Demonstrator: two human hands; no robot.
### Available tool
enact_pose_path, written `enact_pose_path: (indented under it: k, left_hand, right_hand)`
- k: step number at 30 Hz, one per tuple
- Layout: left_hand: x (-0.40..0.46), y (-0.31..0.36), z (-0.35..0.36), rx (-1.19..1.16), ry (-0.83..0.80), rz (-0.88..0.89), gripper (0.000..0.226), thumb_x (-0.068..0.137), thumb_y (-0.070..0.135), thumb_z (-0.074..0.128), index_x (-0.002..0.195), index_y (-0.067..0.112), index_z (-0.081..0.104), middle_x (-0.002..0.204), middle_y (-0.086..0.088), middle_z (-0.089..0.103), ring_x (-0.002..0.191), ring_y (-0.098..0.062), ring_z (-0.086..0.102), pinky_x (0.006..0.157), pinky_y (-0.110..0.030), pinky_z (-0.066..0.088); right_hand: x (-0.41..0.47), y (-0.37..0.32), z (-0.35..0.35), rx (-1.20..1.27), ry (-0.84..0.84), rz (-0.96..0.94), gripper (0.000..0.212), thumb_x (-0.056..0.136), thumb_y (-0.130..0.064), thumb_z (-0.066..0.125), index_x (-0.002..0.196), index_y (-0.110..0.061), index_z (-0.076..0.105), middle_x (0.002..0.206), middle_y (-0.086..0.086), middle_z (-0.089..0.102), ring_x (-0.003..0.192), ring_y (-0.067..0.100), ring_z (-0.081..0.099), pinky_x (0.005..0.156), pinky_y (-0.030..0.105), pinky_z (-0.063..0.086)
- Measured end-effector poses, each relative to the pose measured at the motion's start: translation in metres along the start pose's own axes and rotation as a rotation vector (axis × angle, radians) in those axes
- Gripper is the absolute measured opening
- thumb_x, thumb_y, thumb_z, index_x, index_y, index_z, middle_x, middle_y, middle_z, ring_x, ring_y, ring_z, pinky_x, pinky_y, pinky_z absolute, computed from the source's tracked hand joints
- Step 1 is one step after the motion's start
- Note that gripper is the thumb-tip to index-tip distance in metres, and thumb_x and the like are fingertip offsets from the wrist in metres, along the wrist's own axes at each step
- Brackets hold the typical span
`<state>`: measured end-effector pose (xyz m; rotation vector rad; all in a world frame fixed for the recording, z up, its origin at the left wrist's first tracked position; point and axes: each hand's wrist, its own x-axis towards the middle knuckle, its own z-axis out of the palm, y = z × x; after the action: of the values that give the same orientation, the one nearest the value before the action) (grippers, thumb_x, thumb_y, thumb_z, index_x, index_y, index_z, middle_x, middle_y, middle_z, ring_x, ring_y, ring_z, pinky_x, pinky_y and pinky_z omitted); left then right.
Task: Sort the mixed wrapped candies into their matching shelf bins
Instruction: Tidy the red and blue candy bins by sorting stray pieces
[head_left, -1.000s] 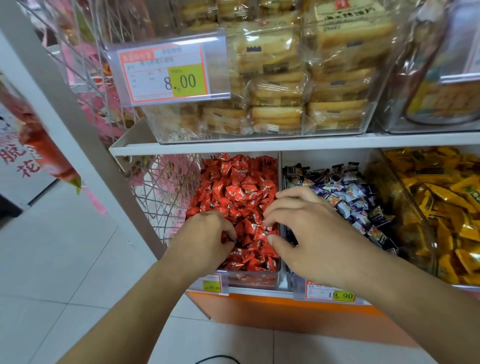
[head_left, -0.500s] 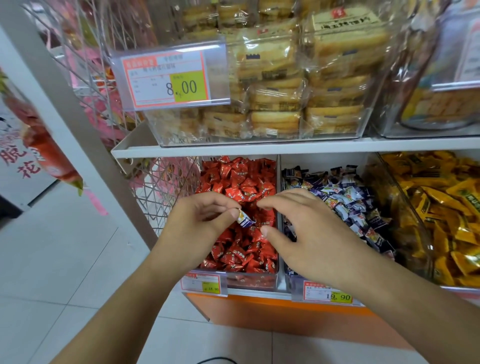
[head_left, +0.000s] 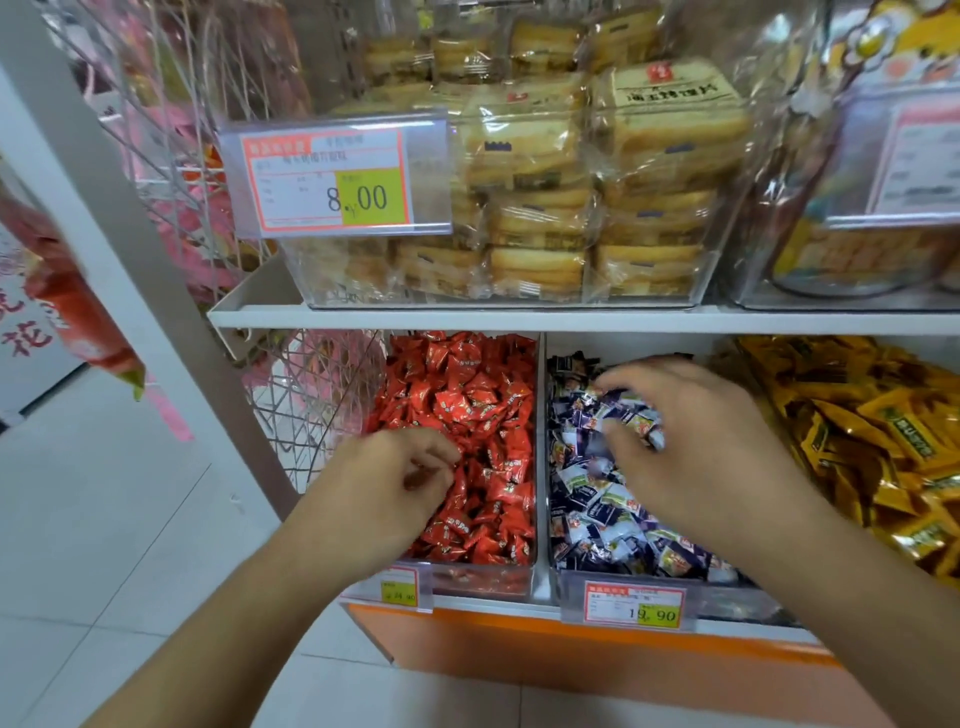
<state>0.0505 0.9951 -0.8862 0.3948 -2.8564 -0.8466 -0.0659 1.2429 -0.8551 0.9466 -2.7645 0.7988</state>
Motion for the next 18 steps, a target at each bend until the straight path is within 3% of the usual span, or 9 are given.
enact_pose_path:
  k: [3,6,14,18]
  left_hand:
    - [0.002,-0.002,0.007,0.225,-0.177,0.064,0.041,0.095,0.046,0.065,0.136,0.042,0.060,0.128,0.023,0.058,0.112,0.001,0.057,0.093,-0.014,0.044]
    - [0.008,-0.003,0.017,0.302,-0.265,0.066,0.054,0.094,0.055,0.061,0.145,0.041,0.051,0.137,0.019,0.050,0.124,-0.005,0.051,0.103,-0.021,0.041]
    - [0.022,0.004,0.028,0.277,-0.435,-0.047,0.094,0.077,0.078,0.066,0.157,0.041,0.032,0.153,0.015,0.032,0.139,-0.013,0.041,0.115,-0.030,0.037]
    - [0.025,0.007,0.026,0.306,-0.423,-0.038,0.095,0.073,0.060,0.082,0.154,0.041,0.036,0.142,0.007,0.042,0.133,-0.017,0.047,0.105,-0.024,0.040]
  right_hand:
    - [-0.006,-0.013,0.013,0.059,-0.140,-0.193,0.041,0.101,-0.035,0.061,0.142,-0.039,0.057,0.142,-0.027,0.049,0.137,-0.002,0.035,0.115,0.015,0.022]
    - [-0.007,-0.020,0.028,0.064,-0.208,-0.273,0.041,0.102,-0.034,0.061,0.143,-0.037,0.059,0.141,-0.027,0.049,0.136,-0.005,0.030,0.107,-0.002,0.008]
    - [-0.005,-0.018,0.036,0.075,-0.206,-0.275,0.038,0.102,-0.037,0.060,0.139,-0.034,0.061,0.137,-0.028,0.047,0.131,-0.002,0.034,0.100,-0.005,0.010]
    - [-0.005,-0.018,0.039,0.087,-0.213,-0.260,0.037,0.101,-0.036,0.060,0.138,-0.033,0.062,0.135,-0.028,0.046,0.130,-0.002,0.035,0.103,0.000,0.014]
